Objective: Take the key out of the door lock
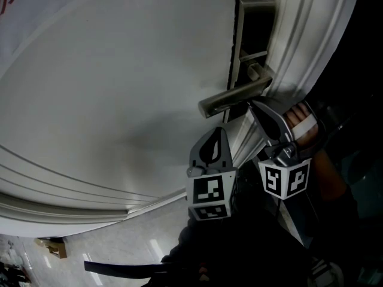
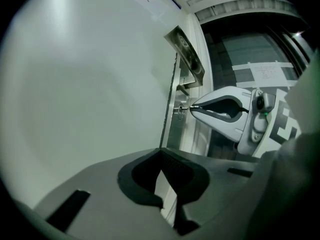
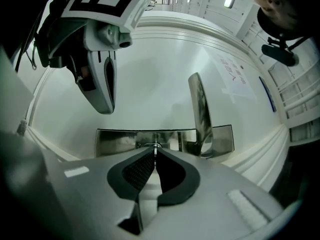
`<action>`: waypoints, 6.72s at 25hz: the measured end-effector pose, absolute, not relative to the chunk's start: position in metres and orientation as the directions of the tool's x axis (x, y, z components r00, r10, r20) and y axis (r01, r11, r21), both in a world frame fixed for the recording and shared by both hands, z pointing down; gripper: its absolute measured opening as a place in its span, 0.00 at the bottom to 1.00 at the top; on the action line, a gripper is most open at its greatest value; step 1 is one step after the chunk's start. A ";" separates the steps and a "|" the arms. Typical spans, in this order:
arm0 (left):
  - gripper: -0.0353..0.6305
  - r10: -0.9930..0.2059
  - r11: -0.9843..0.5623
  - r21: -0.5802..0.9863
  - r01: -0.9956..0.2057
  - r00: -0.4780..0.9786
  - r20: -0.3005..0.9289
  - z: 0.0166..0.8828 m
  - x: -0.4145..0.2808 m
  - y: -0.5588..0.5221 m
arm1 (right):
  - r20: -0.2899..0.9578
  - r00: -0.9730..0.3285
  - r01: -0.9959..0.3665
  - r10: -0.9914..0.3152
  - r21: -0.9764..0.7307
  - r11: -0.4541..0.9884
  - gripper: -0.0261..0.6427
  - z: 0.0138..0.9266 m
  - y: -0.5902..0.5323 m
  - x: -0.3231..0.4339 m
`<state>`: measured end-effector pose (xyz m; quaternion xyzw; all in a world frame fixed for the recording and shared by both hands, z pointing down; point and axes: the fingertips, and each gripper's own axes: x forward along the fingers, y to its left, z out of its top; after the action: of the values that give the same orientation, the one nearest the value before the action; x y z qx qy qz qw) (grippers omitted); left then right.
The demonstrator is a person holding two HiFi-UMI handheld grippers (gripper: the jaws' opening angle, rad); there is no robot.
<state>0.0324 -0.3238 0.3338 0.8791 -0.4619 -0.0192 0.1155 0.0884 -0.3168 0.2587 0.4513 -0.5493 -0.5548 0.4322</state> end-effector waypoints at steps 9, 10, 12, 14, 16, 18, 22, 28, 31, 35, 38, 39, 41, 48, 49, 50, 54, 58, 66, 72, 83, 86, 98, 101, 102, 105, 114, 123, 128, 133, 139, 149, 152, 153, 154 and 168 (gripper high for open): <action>0.05 -0.815 -0.549 0.226 -0.805 0.576 0.072 0.334 0.033 -0.324 | -0.028 -0.214 0.003 -0.976 1.000 -0.029 0.06 0.259 -0.316 0.088; 0.05 -0.816 -0.548 0.225 -0.806 0.574 0.071 0.334 0.032 -0.324 | -0.027 -0.213 -0.005 -0.977 1.000 -0.026 0.06 0.259 -0.317 0.088; 0.05 -0.818 -0.544 0.224 -0.808 0.570 0.070 0.334 0.031 -0.325 | -0.025 -0.210 -0.015 -0.977 1.000 -0.022 0.06 0.259 -0.317 0.089; 0.05 -0.819 -0.543 0.225 -0.809 0.569 0.071 0.334 0.030 -0.325 | -0.023 -0.209 -0.017 -0.978 1.000 -0.020 0.06 0.259 -0.317 0.088; 0.05 -0.818 -0.544 0.226 -0.808 0.570 0.072 0.334 0.031 -0.325 | -0.023 -0.210 -0.014 -0.977 1.000 -0.021 0.06 0.259 -0.317 0.088; 0.05 -0.817 -0.546 0.226 -0.807 0.573 0.071 0.334 0.031 -0.325 | -0.025 -0.214 -0.004 -0.977 1.000 -0.024 0.06 0.259 -0.316 0.088; 0.05 -0.814 -0.550 0.227 -0.804 0.576 0.069 0.333 0.031 -0.326 | -0.020 -0.220 -0.002 -0.975 1.000 -0.020 0.06 0.259 -0.309 0.090; 0.05 -0.807 -0.562 0.228 -0.795 0.588 0.058 0.329 0.037 -0.320 | -0.017 -0.214 -0.001 -0.977 1.000 -0.018 0.06 0.260 -0.308 0.090; 0.05 -0.806 -0.564 0.226 -0.794 0.589 0.060 0.329 0.037 -0.318 | -0.019 -0.211 -0.004 -0.977 1.000 -0.019 0.06 0.260 -0.308 0.091; 0.05 -0.808 -0.560 0.227 -0.797 0.586 0.063 0.330 0.034 -0.318 | -0.023 -0.209 -0.006 -0.978 1.000 -0.023 0.06 0.260 -0.308 0.091; 0.05 -0.808 -0.559 0.231 -0.796 0.586 0.062 0.330 0.034 -0.317 | -0.024 -0.207 -0.003 -0.978 1.000 -0.024 0.06 0.260 -0.308 0.090; 0.05 -0.808 -0.560 0.232 -0.796 0.586 0.062 0.331 0.034 -0.317 | -0.024 -0.207 -0.002 -0.978 1.000 -0.024 0.06 0.260 -0.309 0.090; 0.05 -0.807 -0.561 0.233 -0.795 0.588 0.063 0.331 0.034 -0.317 | -0.023 -0.207 -0.002 -0.978 1.000 -0.024 0.06 0.260 -0.309 0.090; 0.05 -0.805 -0.563 0.231 -0.794 0.590 0.065 0.333 0.035 -0.317 | -0.027 -0.209 0.002 -0.978 1.000 -0.028 0.06 0.260 -0.308 0.090; 0.05 -0.805 -0.563 0.231 -0.794 0.590 0.066 0.333 0.035 -0.317 | -0.027 -0.209 0.002 -0.978 1.000 -0.028 0.06 0.260 -0.308 0.090; 0.05 -0.804 -0.564 0.231 -0.793 0.591 0.067 0.333 0.035 -0.317 | -0.027 -0.209 0.002 -0.978 1.000 -0.028 0.06 0.260 -0.308 0.090; 0.05 -0.803 -0.565 0.232 -0.792 0.593 0.068 0.333 0.036 -0.318 | -0.026 -0.210 -0.001 -0.977 1.000 -0.026 0.06 0.260 -0.307 0.090; 0.05 -0.802 -0.568 0.231 -0.790 0.594 0.062 0.332 0.037 -0.318 | -0.027 -0.210 0.000 -0.977 1.000 -0.027 0.06 0.260 -0.307 0.090; 0.05 -0.801 -0.570 0.227 -0.790 0.596 0.064 0.332 0.038 -0.317 | -0.025 -0.211 0.000 -0.977 1.000 -0.025 0.06 0.260 -0.306 0.091; 0.05 -0.802 -0.568 0.229 -0.790 0.595 0.064 0.332 0.038 -0.317 | -0.023 -0.210 0.001 -0.977 1.000 -0.024 0.06 0.261 -0.306 0.091; 0.05 -0.802 -0.566 0.231 -0.791 0.593 0.064 0.331 0.037 -0.315 | -0.020 -0.210 0.000 -0.977 1.000 -0.020 0.06 0.261 -0.305 0.091; 0.05 -0.804 -0.564 0.232 -0.792 0.591 0.064 0.331 0.036 -0.315 | -0.018 -0.211 -0.001 -0.977 1.000 -0.018 0.06 0.261 -0.305 0.091; 0.05 -0.807 -0.560 0.235 -0.795 0.587 0.061 0.328 0.037 -0.319 | -0.015 -0.208 0.001 -0.978 1.000 -0.015 0.06 0.259 -0.306 0.092; 0.05 -0.807 -0.562 0.232 -0.794 0.588 0.053 0.325 0.037 -0.320 | -0.015 -0.210 0.002 -0.978 1.000 -0.016 0.06 0.259 -0.306 0.091; 0.05 -0.807 -0.563 0.230 -0.794 0.588 0.054 0.325 0.036 -0.320 | -0.014 -0.212 0.001 -0.977 1.000 -0.015 0.06 0.259 -0.306 0.091; 0.05 -0.805 -0.565 0.227 -0.793 0.591 0.059 0.325 0.036 -0.319 | -0.012 -0.213 0.002 -0.977 1.000 -0.013 0.06 0.259 -0.304 0.090; 0.05 -0.797 -0.573 0.231 -0.786 0.600 0.064 0.328 0.038 -0.324 | -0.013 -0.208 0.001 -0.978 1.000 -0.013 0.06 0.260 -0.305 0.091; 0.05 -0.799 -0.572 0.231 -0.787 0.599 0.062 0.329 0.039 -0.326 | -0.012 -0.218 -0.005 -0.976 1.000 -0.011 0.06 0.260 -0.306 0.090; 0.05 -0.800 -0.571 0.228 -0.789 0.597 0.061 0.329 0.040 -0.325 | -0.016 -0.220 -0.010 -0.975 1.000 -0.014 0.06 0.260 -0.304 0.091; 0.05 -0.801 -0.570 0.229 -0.789 0.596 0.060 0.328 0.040 -0.324 | -0.014 -0.219 -0.007 -0.976 1.000 -0.012 0.06 0.260 -0.302 0.092; 0.05 -0.801 -0.571 0.232 -0.788 0.597 0.057 0.328 0.039 -0.321 | -0.015 -0.217 -0.003 -0.976 1.000 -0.015 0.06 0.260 -0.301 0.092; 0.05 -0.802 -0.570 0.230 -0.789 0.595 0.055 0.327 0.039 -0.318 | -0.015 -0.215 -0.004 -0.976 1.000 -0.014 0.06 0.261 -0.299 0.092; 0.05 -0.801 -0.571 0.234 -0.787 0.597 0.055 0.327 0.039 -0.318 | -0.013 -0.211 -0.005 -0.977 1.000 -0.013 0.06 0.261 -0.299 0.094; 0.05 -0.801 -0.570 0.237 -0.787 0.596 0.055 0.328 0.039 -0.318 | -0.013 -0.210 -0.005 -0.978 1.000 -0.012 0.06 0.261 -0.298 0.095; 0.05 -0.801 -0.569 0.240 -0.787 0.596 0.055 0.328 0.039 -0.318 | -0.013 -0.211 -0.005 -0.977 1.000 -0.012 0.06 0.261 -0.298 0.095; 0.05 -0.801 -0.569 0.236 -0.788 0.595 0.056 0.328 0.041 -0.317 | -0.016 -0.215 -0.008 -0.976 1.000 -0.015 0.06 0.261 -0.296 0.095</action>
<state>0.0408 -0.3167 0.3277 0.8852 -0.4489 -0.0287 0.1190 0.0947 -0.2957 0.2609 0.4484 -0.5489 -0.5535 0.4374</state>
